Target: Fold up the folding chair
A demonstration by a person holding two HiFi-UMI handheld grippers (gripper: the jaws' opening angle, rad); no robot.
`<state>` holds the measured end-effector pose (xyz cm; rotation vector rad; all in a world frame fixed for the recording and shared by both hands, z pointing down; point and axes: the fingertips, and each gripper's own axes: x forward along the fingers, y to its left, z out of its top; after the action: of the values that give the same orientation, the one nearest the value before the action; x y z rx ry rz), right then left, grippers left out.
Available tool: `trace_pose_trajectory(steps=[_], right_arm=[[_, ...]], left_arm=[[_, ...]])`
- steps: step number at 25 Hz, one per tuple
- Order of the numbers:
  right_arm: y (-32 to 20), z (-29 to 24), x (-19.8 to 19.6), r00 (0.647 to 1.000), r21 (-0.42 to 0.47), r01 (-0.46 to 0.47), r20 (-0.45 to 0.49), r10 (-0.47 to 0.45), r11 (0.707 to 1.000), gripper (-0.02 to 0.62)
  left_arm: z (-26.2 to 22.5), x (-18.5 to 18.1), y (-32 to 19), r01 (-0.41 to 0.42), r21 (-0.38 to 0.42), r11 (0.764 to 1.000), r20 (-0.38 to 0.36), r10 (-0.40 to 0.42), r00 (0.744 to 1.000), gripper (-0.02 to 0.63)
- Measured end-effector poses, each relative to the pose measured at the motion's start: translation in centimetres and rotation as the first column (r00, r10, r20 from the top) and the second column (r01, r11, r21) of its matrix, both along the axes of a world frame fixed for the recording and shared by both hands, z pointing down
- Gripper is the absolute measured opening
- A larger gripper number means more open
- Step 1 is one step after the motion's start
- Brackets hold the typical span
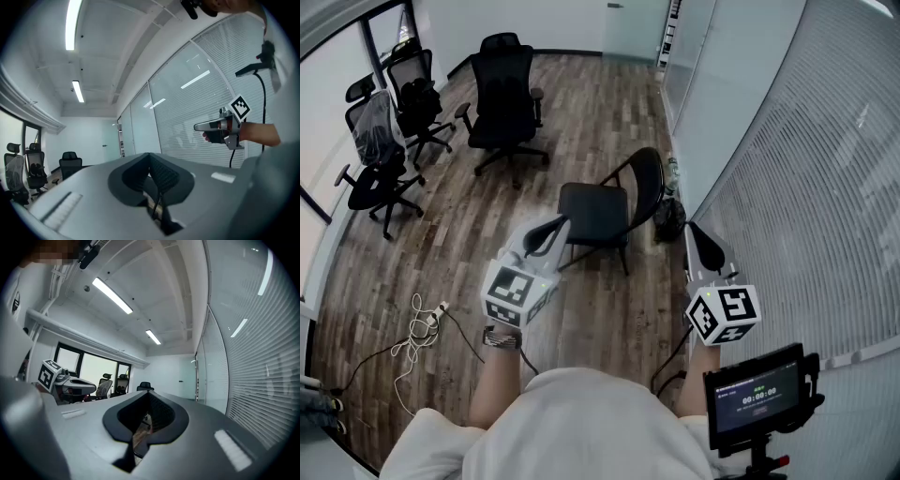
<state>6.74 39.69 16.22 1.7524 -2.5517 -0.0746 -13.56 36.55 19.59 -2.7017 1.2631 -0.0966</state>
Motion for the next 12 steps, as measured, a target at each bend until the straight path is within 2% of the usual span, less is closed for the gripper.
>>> trace_pose_trajectory(steps=[4, 8, 12], right_arm=[[0.1, 0.0, -0.1, 1.0, 0.0, 0.002, 0.005, -0.002, 1.0, 0.0], [0.4, 0.1, -0.1, 0.997, -0.002, 0.047, 0.068, -0.047, 0.999, 0.002], [0.7, 0.3, 0.1, 0.995, 0.001, 0.059, 0.085, -0.059, 0.998, 0.002]], left_arm=[[0.3, -0.1, 0.0, -0.002, -0.004, 1.0, -0.001, 0.002, 1.0, 0.0], [0.6, 0.2, 0.4, 0.003, -0.007, 1.0, 0.001, -0.003, 1.0, 0.0], [1.1, 0.3, 0.9, 0.008, -0.008, 1.0, 0.007, -0.008, 1.0, 0.0]])
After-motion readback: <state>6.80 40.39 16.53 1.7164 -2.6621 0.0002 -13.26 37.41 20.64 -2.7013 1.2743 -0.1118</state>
